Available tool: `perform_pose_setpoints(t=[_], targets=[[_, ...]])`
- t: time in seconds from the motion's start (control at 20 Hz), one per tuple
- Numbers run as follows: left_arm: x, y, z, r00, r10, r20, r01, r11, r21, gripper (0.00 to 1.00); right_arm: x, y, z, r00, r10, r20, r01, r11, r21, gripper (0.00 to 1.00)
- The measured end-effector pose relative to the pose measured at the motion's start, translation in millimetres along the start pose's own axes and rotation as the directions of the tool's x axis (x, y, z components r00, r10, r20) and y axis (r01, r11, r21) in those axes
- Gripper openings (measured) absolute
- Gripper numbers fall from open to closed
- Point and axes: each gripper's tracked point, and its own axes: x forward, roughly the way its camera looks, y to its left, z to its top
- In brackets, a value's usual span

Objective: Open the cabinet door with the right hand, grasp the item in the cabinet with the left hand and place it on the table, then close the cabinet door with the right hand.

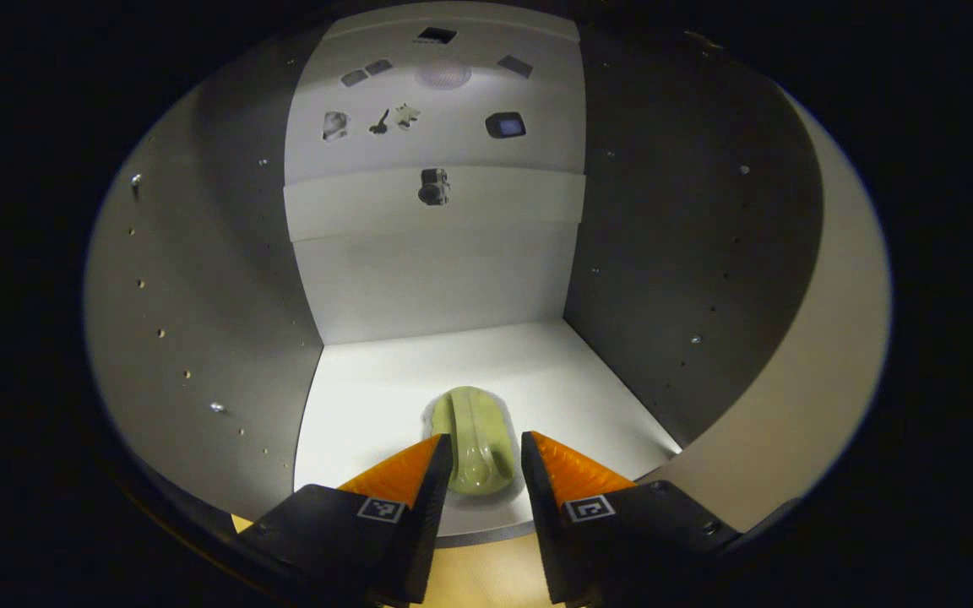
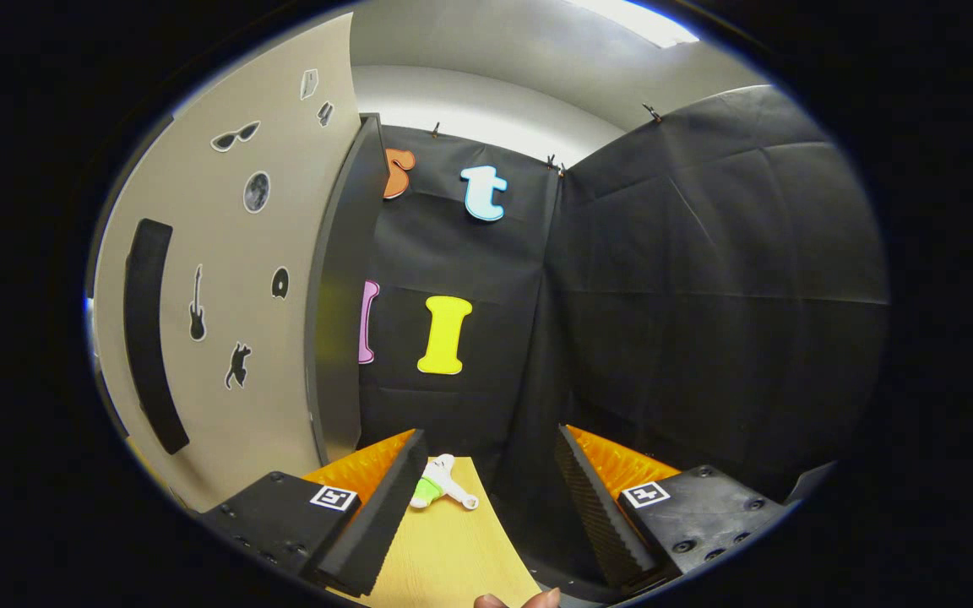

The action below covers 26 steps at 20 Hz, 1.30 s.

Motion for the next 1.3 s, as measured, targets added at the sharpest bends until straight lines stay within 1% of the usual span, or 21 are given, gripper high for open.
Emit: perform_pose_setpoints(t=[0.15, 0.25, 0.35, 0.45, 0.5, 0.55, 0.7, 0.75, 0.85, 1.05, 1.15, 1.2, 1.25, 1.3], targets=[[19, 5, -4, 0.999, 0.028, -0.033, -0.028, 0.999, 0.018, 0.54, 3, -10, -4, 1.000, -0.009, -0.007, 0.009, 1.000, 0.003, 0.98], [31, 6, -4, 0.998, 0.032, -0.045, -0.031, 0.999, 0.026, 0.53, 4, -17, -8, 1.000, -0.020, -0.016, 0.020, 1.000, -0.005, 0.98], [40, 6, -6, 0.998, 0.032, -0.059, -0.030, 0.999, 0.030, 0.46, 4, -23, -13, 0.999, -0.029, -0.027, 0.028, 1.000, -0.013, 0.98], [46, 9, -10, 0.997, 0.040, -0.073, -0.038, 0.999, 0.033, 0.42, 3, -26, -16, 0.999, -0.035, -0.039, 0.034, 0.999, -0.013, 0.98], [46, 10, -9, 0.996, 0.046, -0.071, -0.044, 0.999, 0.032, 0.37, 3, -27, -17, 0.999, -0.035, -0.042, 0.035, 0.999, -0.011, 0.98], [48, 11, -8, 0.997, 0.046, -0.065, -0.044, 0.999, 0.030, 0.30, 2, -27, -16, 0.999, -0.034, -0.040, 0.033, 0.999, -0.009, 0.98], [42, 9, -6, 0.998, 0.046, -0.042, -0.046, 0.999, 0.006, 0.24, -2, -25, -14, 0.999, -0.030, -0.032, 0.030, 0.999, -0.012, 0.98], [36, 8, -6, 0.999, 0.042, -0.031, -0.042, 0.999, -0.006, 0.21, -3, -24, -14, 0.999, -0.029, -0.033, 0.029, 0.999, -0.015, 0.98], [22, 7, 0, 0.999, 0.039, -0.005, -0.039, 0.999, -0.004, 0.20, -5, -22, -14, 0.999, -0.030, -0.037, 0.029, 0.999, -0.018, 0.98], [-24, -1, 13, 0.998, -0.003, 0.069, 0.000, 0.999, 0.045, 0.20, -11, -5, -3, 1.000, -0.013, -0.022, 0.013, 1.000, -0.004, 0.98], [-50, -2, 7, 0.997, -0.017, 0.079, 0.013, 0.999, 0.045, 0.20, -16, 5, 3, 1.000, -0.005, -0.015, 0.005, 1.000, 0.009, 0.98], [-62, -5, 1, 0.997, -0.035, 0.074, 0.032, 0.999, 0.036, 0.20, -19, 10, 6, 1.000, 0.000, -0.008, 0.000, 1.000, 0.013, 1.00], [-75, -9, -7, 0.996, -0.051, 0.069, 0.049, 0.998, 0.033, 0.21, -22, 14, 9, 1.000, 0.001, -0.003, -0.001, 1.000, 0.013, 0.98], [-87, -10, -15, 0.996, -0.061, 0.069, 0.058, 0.998, 0.038, 0.20, -25, 18, 12, 1.000, 0.002, 0.004, -0.002, 1.000, 0.015, 0.98]])
